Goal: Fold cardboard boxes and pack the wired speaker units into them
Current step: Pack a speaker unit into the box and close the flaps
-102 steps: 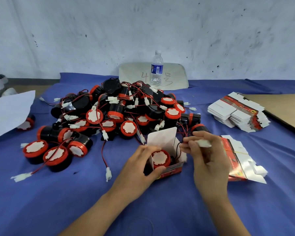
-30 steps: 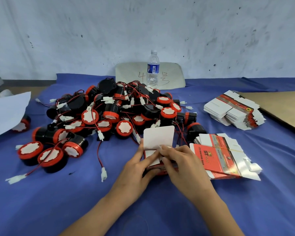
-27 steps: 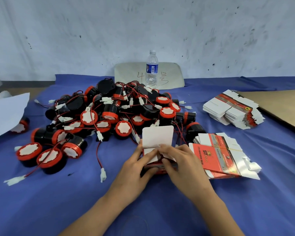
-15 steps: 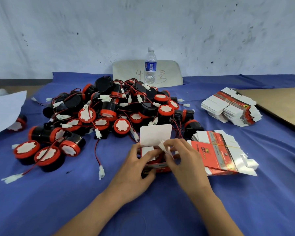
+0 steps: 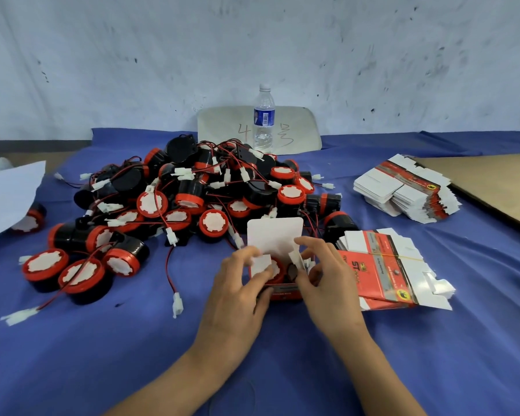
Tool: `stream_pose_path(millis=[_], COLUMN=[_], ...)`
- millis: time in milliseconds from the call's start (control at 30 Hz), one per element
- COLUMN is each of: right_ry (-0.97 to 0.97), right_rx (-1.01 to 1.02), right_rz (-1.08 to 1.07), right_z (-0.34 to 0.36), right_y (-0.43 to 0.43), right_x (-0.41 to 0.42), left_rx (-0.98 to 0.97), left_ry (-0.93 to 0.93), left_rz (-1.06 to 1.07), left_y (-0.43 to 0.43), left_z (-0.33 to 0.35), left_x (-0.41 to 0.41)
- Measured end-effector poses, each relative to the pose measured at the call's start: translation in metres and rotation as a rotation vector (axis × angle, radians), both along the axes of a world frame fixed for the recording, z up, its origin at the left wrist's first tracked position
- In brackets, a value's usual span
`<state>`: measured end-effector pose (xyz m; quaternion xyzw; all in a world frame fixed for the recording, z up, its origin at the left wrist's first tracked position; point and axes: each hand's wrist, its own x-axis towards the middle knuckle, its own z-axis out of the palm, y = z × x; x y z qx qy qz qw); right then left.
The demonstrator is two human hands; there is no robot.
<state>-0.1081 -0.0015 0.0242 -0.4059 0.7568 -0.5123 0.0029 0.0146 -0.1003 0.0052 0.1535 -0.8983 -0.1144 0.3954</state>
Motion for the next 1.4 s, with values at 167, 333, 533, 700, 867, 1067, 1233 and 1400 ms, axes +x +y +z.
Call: stream_pose_path(millis=[167,333,533,700,867,1067,1233,1400], right_ry=[0.016,0.051,0.102,-0.042,-0.069,0.023,0.112,0.134], right_rx=[-0.007,0.001,0.028,0.031,0.082,0.100,-0.024,-0.172], right_rz=[0.041,0.035,0.159,0.133,0.155,0.123,0.073,0.185], right_z=[0.000,-0.001,0.004,0.005,0.005,0.002,0.007,0.013], right_y=[-0.001,-0.001,0.003,0.003,0.002,0.002,0.010,0.006], right_x=[0.002,0.006,0.009,0.007,0.003,0.004,0.008,0.020], left_rx=[0.022,0.007,-0.030,0.049,0.263,0.077,0.071,0.142], left_ry=[-0.110,-0.163,-0.204,-0.159,0.009,-0.049,-0.075,-0.171], left_rz=[-0.143,-0.167,-0.173,-0.225,-0.246,-0.196,-0.175,-0.242], left_y=[0.000,-0.001,-0.003,-0.007,-0.011,-0.003,-0.009,-0.013], left_z=[0.003,0.006,0.007,0.008,0.010,0.006,0.004,0.007], left_x=[-0.001,-0.003,-0.003,-0.003,-0.001,-0.002,-0.002,0.000])
